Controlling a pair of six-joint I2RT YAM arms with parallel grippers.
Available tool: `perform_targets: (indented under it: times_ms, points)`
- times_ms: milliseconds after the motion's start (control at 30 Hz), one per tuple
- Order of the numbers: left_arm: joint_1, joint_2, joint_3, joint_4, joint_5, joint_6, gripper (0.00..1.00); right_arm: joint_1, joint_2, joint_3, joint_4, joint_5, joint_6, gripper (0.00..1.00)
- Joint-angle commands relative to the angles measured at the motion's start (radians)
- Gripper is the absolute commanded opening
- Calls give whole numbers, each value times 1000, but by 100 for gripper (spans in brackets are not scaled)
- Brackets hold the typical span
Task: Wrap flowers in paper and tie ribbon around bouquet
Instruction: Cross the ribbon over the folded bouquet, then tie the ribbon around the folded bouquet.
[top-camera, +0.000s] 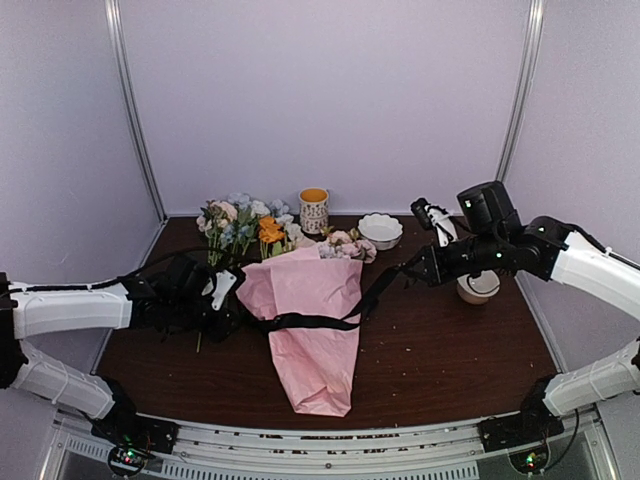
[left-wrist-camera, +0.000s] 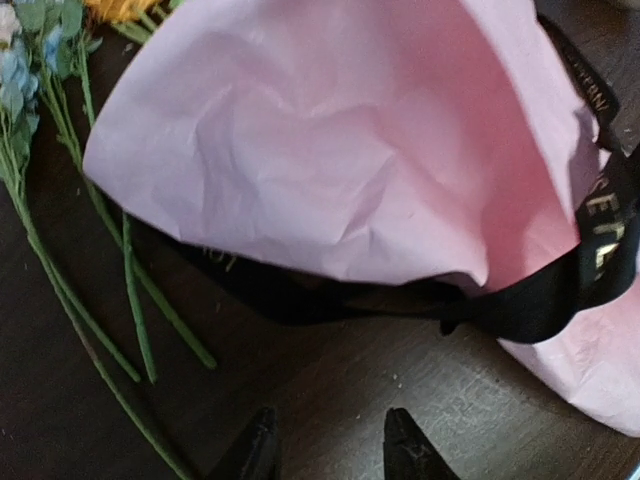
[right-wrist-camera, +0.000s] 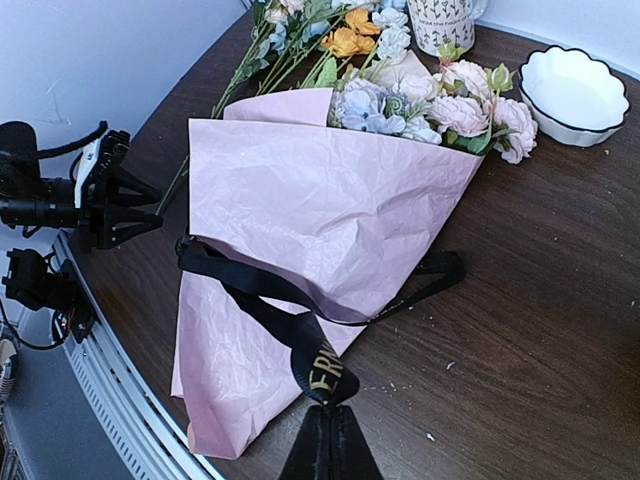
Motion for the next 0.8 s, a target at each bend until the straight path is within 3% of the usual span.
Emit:
perform_targets:
  times_ms: [0,133,467,700,767]
  points:
    - [-4,39,-29,9,-86,-51,47,-9,32,28,11,-43,-25,0]
    - [-26,74,-68,136,-124,25,64,-14,31,46,0,-61,-42,0]
    - [-65,266,-6,285,-146,180,66,-28,23,37,13,-114,-27,0]
    - [-79,318,-24,415,-168,244,56,-29,28,20,42,-175,-5,0]
    - [-80,300,-49,447,-153,259,35,-31,34,18,46,-170,-3,0]
